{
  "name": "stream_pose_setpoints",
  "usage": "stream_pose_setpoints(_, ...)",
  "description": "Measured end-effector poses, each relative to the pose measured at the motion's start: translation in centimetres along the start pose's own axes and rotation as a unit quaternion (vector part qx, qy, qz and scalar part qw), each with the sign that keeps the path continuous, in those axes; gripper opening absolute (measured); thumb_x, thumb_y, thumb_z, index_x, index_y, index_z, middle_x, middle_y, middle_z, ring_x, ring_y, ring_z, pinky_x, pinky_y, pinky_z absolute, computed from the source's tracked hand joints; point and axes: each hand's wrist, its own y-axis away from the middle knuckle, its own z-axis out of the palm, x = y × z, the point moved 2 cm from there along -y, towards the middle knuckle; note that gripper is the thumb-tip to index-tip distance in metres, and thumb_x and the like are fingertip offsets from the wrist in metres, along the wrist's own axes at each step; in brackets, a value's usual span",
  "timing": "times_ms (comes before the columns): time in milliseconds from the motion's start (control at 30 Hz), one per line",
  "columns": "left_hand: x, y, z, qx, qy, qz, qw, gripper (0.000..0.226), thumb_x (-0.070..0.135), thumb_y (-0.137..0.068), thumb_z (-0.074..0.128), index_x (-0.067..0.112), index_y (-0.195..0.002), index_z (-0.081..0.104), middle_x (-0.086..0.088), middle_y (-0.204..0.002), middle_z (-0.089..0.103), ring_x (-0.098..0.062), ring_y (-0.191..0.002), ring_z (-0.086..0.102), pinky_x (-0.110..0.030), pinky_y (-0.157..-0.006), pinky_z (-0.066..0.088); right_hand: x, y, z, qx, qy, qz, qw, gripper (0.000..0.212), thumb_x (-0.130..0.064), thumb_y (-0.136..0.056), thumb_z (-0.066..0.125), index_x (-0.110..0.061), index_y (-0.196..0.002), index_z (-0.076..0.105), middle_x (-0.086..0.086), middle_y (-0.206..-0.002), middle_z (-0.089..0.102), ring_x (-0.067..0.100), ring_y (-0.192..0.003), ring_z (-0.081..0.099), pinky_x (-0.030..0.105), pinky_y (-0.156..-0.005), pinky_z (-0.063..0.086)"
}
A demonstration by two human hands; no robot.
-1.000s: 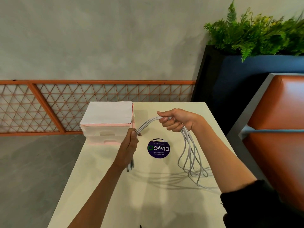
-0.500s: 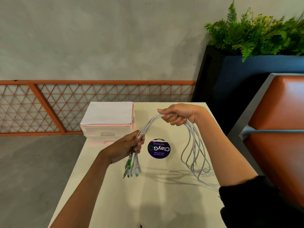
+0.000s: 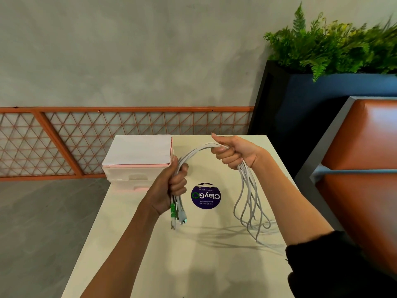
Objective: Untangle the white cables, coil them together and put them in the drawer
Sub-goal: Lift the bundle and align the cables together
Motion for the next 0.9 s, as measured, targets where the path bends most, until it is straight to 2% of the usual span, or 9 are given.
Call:
stream_pose_setpoints(167,1.8,-0.4,1.9,-0.017,0.030,0.034,0.999,0.047,0.052,-0.057,0.085,0.013,-0.084,0.077,0.007,-0.048,0.010,-0.006,-0.037,0.007,-0.011,-0.031,0.017,1.6,-0.1,-0.6,-0.077,-0.025,-0.053,0.995,0.045,-0.050,-0.074,0.071,-0.010,-0.086,0.056,-0.009,-0.052,0.019,0.002,-0.037,0.013,0.009,-0.030,0.016)
stream_pose_setpoints(233,2.1,-0.4,2.2,-0.030,0.042,0.038,0.998,0.049,0.049,-0.059,0.085,0.012,-0.089,0.077,0.007,-0.047,0.011,-0.006,-0.036,0.008,-0.011,-0.031,0.017,1.9,-0.3,-0.7,-0.101,-0.027,-0.073,0.992,0.044,-0.051,-0.073,0.072,-0.011,-0.086,0.058,-0.008,-0.053,0.021,0.002,-0.038,0.015,0.009,-0.031,0.017)
stream_pose_setpoints(333,2.3,-0.4,2.1,-0.029,0.080,0.051,0.995,0.045,0.043,-0.065,0.081,0.010,-0.096,0.076,0.006,-0.047,0.012,-0.007,-0.036,0.009,-0.012,-0.032,0.018,2.1,-0.6,-0.7,-0.107,0.019,-0.093,0.990,0.041,-0.055,-0.082,0.060,-0.014,-0.078,0.057,-0.008,-0.054,0.031,0.001,-0.040,0.022,0.011,-0.035,0.019)
stream_pose_setpoints(433,2.7,-0.2,1.4,-0.010,0.127,0.075,0.989,0.037,0.039,-0.086,0.058,0.010,-0.101,0.075,0.005,-0.047,0.013,-0.007,-0.036,0.009,-0.012,-0.033,0.017,2.9,-0.8,-1.0,-0.071,0.050,-0.089,0.992,0.045,-0.056,-0.090,0.037,-0.018,-0.069,0.046,-0.007,-0.059,0.035,0.003,-0.046,0.028,0.014,-0.043,0.027)
stream_pose_setpoints(533,3.0,0.0,1.1,0.029,0.125,0.081,0.988,0.049,0.037,-0.094,0.036,0.010,-0.097,0.076,0.005,-0.047,0.010,-0.008,-0.037,0.007,-0.012,-0.034,0.013,3.8,-0.8,-1.4,-0.031,0.010,-0.062,0.998,0.045,-0.047,-0.095,0.033,-0.019,-0.062,0.043,-0.010,-0.050,0.031,0.004,-0.043,0.017,0.014,-0.037,0.018)
stream_pose_setpoints(633,3.0,-0.2,1.4,0.031,0.094,0.088,0.991,0.040,0.039,-0.087,0.050,0.010,-0.099,0.076,0.006,-0.048,0.011,-0.008,-0.037,0.007,-0.012,-0.033,0.014,4.2,-0.7,-1.4,0.017,0.000,-0.023,1.000,0.036,-0.027,-0.101,0.027,-0.016,-0.072,0.046,-0.013,-0.041,0.031,0.005,-0.040,0.008,0.011,-0.029,0.015)
stream_pose_setpoints(733,2.7,-0.5,1.2,0.015,0.090,0.099,0.991,0.045,0.042,-0.074,0.072,0.010,-0.105,0.074,0.006,-0.048,0.012,-0.007,-0.037,0.009,-0.012,-0.033,0.017,4.6,-0.9,-1.1,0.012,0.001,0.008,1.000,0.030,-0.016,-0.100,0.024,-0.015,-0.077,0.042,-0.011,-0.043,0.034,0.004,-0.038,0.010,0.011,-0.028,0.016)
stream_pose_setpoints(800,2.7,-0.7,1.2,0.025,0.093,0.110,0.989,0.043,0.043,-0.075,0.069,0.011,-0.104,0.074,0.006,-0.048,0.012,-0.007,-0.038,0.009,-0.012,-0.033,0.018,4.8,-1.0,-0.6,0.016,0.071,-0.010,0.997,0.027,-0.017,-0.099,0.030,-0.015,-0.075,0.044,-0.006,-0.056,0.039,0.003,-0.041,0.022,0.012,-0.032,0.022)
stream_pose_setpoints(900,2.8,-0.9,1.4,0.060,0.099,0.121,0.986,0.041,0.039,-0.088,0.047,0.012,-0.100,0.076,0.005,-0.049,0.010,-0.008,-0.039,0.007,-0.013,-0.034,0.015,4.7,-0.8,0.2,0.143,0.222,-0.090,0.960,0.035,-0.028,-0.103,0.035,-0.014,-0.078,0.056,-0.002,-0.063,0.038,0.006,-0.046,0.029,0.015,-0.038,0.027)
